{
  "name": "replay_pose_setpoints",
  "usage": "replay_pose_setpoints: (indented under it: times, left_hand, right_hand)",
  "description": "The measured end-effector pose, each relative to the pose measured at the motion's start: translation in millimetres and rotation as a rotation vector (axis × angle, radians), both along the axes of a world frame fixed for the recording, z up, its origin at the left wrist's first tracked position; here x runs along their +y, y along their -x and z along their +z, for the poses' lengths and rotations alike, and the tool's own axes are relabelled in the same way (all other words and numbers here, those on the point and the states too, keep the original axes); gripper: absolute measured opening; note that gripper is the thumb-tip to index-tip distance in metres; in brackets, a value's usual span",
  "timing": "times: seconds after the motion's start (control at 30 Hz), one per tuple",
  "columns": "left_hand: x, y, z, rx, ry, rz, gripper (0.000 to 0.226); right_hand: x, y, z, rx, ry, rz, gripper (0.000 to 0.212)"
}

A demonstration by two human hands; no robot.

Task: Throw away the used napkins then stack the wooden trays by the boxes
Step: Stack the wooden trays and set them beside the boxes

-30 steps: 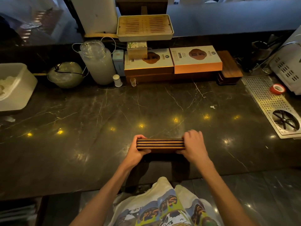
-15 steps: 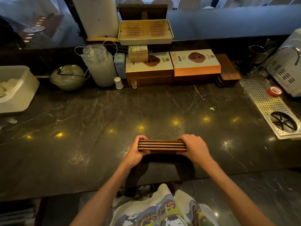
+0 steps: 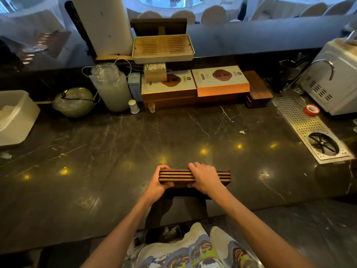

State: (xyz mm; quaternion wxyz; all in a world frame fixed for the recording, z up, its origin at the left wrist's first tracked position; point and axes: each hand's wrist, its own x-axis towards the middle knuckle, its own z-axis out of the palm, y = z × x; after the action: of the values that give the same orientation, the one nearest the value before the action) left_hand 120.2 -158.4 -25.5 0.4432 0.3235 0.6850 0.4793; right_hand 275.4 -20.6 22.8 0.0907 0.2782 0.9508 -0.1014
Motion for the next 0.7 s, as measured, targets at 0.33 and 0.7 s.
replay_pose_setpoints:
  times: [0.33,0.7]
  left_hand:
    - [3,-27,27,-0.208,0.017,0.309,0.083]
    - [28,-89,86,-0.155,-0.015,0.169,0.065]
  right_hand:
    - [12,-32,13,0.340,0.231,-0.286,0.049]
    - [21,-40,76,0.973,1.253,-0.720,0.073]
